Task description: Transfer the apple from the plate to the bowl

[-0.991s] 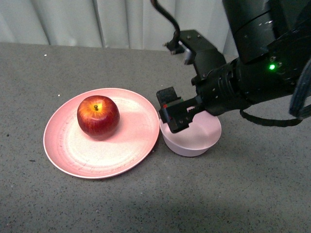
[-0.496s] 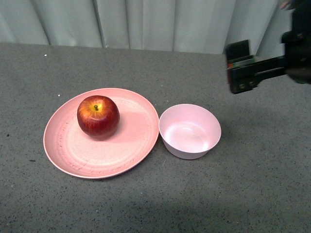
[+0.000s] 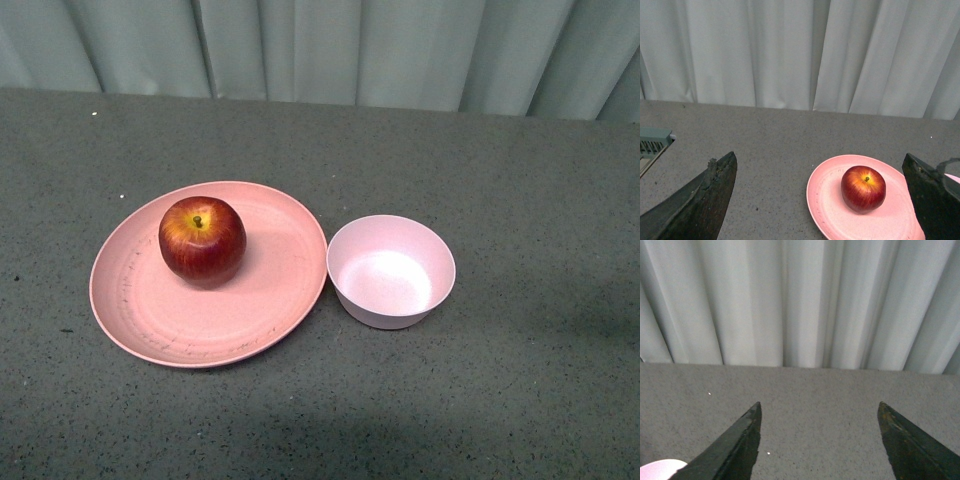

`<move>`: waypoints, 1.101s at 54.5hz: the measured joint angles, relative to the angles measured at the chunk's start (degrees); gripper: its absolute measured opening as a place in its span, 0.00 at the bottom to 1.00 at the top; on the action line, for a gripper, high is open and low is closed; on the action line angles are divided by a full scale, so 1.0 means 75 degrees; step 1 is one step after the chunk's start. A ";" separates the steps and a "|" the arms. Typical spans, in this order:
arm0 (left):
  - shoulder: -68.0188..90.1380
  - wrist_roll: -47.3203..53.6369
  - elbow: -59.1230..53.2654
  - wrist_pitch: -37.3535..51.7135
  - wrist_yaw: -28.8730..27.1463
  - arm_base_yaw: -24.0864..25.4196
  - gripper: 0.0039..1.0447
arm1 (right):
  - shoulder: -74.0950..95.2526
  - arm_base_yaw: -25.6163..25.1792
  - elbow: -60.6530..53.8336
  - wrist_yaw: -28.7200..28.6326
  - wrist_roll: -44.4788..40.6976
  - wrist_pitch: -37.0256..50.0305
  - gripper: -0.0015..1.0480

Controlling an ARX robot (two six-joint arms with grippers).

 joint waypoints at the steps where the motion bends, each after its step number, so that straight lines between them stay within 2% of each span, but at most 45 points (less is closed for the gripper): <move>1: 0.0000 0.0000 0.0000 0.0000 0.0000 0.0000 0.94 | -0.0119 -0.0017 -0.0064 -0.0041 0.0009 0.0012 0.60; 9: 0.0000 0.0000 0.0000 0.0000 -0.0003 0.0000 0.94 | -0.1000 -0.0195 -0.0527 -0.0181 0.0044 -0.0309 0.35; 13: 0.0000 0.0000 0.0000 0.0000 0.0000 0.0000 0.94 | -0.1422 -0.0510 -0.0714 -0.0664 0.0061 -0.0583 0.23; 21: 0.0000 0.0000 0.0000 0.0000 0.0000 0.0000 0.94 | -0.2244 -0.0694 -0.0982 -0.0673 0.0079 -0.1119 0.01; 60: 0.0000 0.0000 0.0000 0.0000 0.0003 0.0000 0.94 | -0.6595 -0.0694 -0.1498 -0.0705 0.0090 -0.4806 0.01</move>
